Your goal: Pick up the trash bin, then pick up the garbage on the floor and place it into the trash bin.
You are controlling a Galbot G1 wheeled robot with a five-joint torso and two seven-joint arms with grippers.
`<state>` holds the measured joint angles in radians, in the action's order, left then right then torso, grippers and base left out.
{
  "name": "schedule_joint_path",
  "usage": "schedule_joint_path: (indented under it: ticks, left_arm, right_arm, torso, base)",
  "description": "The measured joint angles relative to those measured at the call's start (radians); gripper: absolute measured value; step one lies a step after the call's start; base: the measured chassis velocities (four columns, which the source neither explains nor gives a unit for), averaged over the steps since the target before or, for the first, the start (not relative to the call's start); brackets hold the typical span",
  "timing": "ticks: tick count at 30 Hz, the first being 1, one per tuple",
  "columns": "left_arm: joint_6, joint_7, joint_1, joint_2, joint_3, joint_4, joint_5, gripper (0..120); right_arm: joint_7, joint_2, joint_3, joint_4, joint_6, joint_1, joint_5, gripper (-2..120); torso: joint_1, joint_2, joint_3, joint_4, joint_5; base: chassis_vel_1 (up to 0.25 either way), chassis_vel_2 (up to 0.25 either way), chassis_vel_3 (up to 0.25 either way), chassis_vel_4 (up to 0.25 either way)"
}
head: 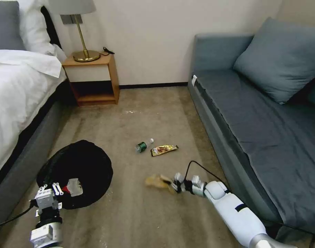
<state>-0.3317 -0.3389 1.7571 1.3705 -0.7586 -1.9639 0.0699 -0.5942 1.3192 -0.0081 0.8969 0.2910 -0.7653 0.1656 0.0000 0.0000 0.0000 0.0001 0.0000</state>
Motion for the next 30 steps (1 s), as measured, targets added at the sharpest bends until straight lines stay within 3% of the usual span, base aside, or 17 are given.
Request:
schedule_joint_path:
  ticks: [2, 3, 5, 13, 22, 27, 30]
  left_arm:
    - [-0.002, -0.002, 0.000, 0.000, 0.000, 0.001, 0.000, 7]
    - [-0.002, -0.002, 0.000, 0.000, 0.000, 0.001, 0.000, 7]
    - [-0.002, -0.006, 0.003, -0.003, 0.000, -0.002, 0.003, 7]
    - [0.003, -0.008, -0.005, -0.005, 0.002, -0.006, 0.008, 7]
    - [0.005, -0.011, -0.012, 0.001, 0.002, -0.001, 0.018, 7]
    - [0.005, -0.012, -0.011, 0.004, -0.002, -0.005, 0.023, 7]
    - [0.006, -0.012, -0.010, 0.013, 0.001, -0.008, 0.023, 7]
  right_arm:
    - [0.076, 0.008, -0.061, 0.068, -0.035, 0.010, 0.150, 0]
    - [0.076, 0.008, -0.061, 0.068, -0.035, 0.010, 0.150, 0]
    - [0.156, 0.017, -0.139, 0.170, -0.085, 0.027, 0.320, 0]
    - [0.319, 0.079, -0.324, 0.391, -0.140, 0.068, 0.524, 0]
    - [0.365, 0.172, -0.484, 0.411, -0.145, 0.074, 0.516, 0]
    - [0.375, 0.183, -0.534, 0.352, -0.131, 0.081, 0.423, 0]
    - [0.463, 0.211, -0.567, 0.270, -0.124, 0.112, 0.333, 0]
  torso:
    - [0.000, 0.000, 0.000, -0.0002, -0.0002]
    - [0.000, 0.000, 0.000, -0.0002, -0.0002]
    - [0.000, 0.000, 0.000, 0.0000, -0.0003]
    - [0.000, 0.000, 0.000, 0.0000, -0.0002]
    - [0.000, 0.000, 0.000, 0.0001, -0.0002]
    - [0.000, 0.000, 0.000, -0.0001, -0.0001]
    - [0.000, 0.000, 0.000, -0.0002, -0.0001]
  base:
    - [0.000, 0.000, 0.000, 0.000]
    - [0.000, 0.000, 0.000, 0.000]
    - [0.000, 0.000, 0.000, 0.000]
    - [0.000, 0.000, 0.000, 0.000]
    - [0.000, 0.000, 0.000, 0.000]
    - [0.000, 0.000, 0.000, 0.000]
    - [0.000, 0.000, 0.000, 0.000]
